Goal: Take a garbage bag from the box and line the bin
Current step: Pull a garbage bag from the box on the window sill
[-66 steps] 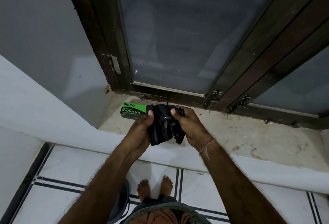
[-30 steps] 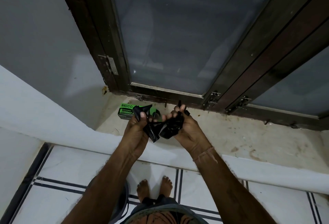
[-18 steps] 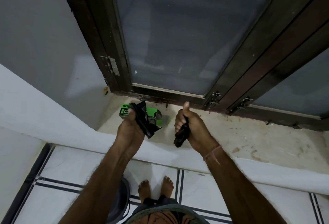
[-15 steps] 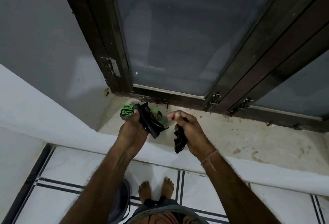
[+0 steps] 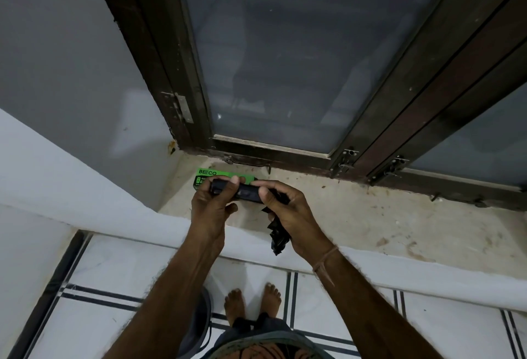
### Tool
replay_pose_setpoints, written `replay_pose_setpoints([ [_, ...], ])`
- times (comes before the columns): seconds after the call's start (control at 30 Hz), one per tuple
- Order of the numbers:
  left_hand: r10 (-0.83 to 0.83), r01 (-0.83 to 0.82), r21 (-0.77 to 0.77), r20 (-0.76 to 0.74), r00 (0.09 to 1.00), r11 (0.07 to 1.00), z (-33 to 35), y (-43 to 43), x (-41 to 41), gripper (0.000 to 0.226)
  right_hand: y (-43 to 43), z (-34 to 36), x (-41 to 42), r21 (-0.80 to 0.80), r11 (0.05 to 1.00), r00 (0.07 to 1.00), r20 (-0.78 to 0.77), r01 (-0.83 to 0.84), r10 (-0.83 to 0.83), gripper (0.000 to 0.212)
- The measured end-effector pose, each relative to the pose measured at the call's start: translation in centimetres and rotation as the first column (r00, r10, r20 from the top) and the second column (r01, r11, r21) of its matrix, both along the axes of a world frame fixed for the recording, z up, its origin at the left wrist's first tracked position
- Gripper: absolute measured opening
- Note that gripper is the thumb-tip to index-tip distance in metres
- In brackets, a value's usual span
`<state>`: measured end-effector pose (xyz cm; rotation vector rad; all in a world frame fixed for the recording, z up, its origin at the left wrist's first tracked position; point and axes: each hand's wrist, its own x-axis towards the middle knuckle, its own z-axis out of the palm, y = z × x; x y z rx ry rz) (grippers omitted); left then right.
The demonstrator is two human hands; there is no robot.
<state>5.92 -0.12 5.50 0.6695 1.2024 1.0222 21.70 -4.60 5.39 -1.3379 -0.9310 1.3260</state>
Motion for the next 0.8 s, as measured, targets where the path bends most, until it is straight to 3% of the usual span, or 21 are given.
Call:
replay_pose_setpoints([
  [0.1, -0.024, 0.045, 0.109, -0.188, 0.982, 0.993, -0.8, -0.1, -0.1, 0.034, 0.1, -0.4, 0.2, 0.0, 0.996, 0.996, 0.0, 0.084, -0.084, 0.021],
  [0.17, 0.049, 0.131, 0.331, -0.484, 0.874, 0.935, -1.8, 0.4, -1.0, 0.033, 0.1, -1.1, 1.2, -0.025, 0.983, 0.984, 0.0, 0.181, -0.181, 0.02],
  [0.23, 0.157, 0.356, 0.425, -0.797, 0.584, 0.832, -3.1, 1.6, -2.3, 0.05, 0.0, -1.7, 2.6, -0.041, 0.967, 0.968, 0.005, 0.25, -0.25, 0.02],
  [0.3, 0.144, 0.562, 0.284, -0.949, 0.281, 0.777, -4.5, 2.9, -3.0, 0.072, 0.1, -2.0, 3.6, -0.042, 0.952, 0.953, 0.019, 0.303, -0.303, 0.019],
  [0.37, 0.067, 0.652, 0.145, -0.987, 0.144, 0.744, -5.4, 3.7, -3.1, 0.079, 0.3, -2.2, 3.9, -0.045, 0.938, 0.938, 0.064, 0.343, -0.34, 0.018],
  [0.43, 0.034, 0.651, 0.126, -0.988, 0.151, 0.748, -5.6, 4.2, -2.9, 0.071, 0.5, -2.8, 4.0, -0.021, 0.933, 0.926, 0.13, 0.36, -0.354, 0.015],
  [0.57, 0.044, 0.591, 0.212, -0.958, 0.284, 0.778, -4.8, 4.5, -3.0, 0.063, 0.0, -3.6, 4.2, 0.071, 0.94, 0.895, 0.288, 0.335, -0.341, 0.011],
  [0.8, 0.093, 0.581, 0.277, -0.941, 0.325, 0.765, -4.3, 4.2, -3.8, 0.062, -0.1, -2.8, 4.5, 0.194, 0.963, 0.842, 0.472, 0.189, -0.26, 0.016],
])
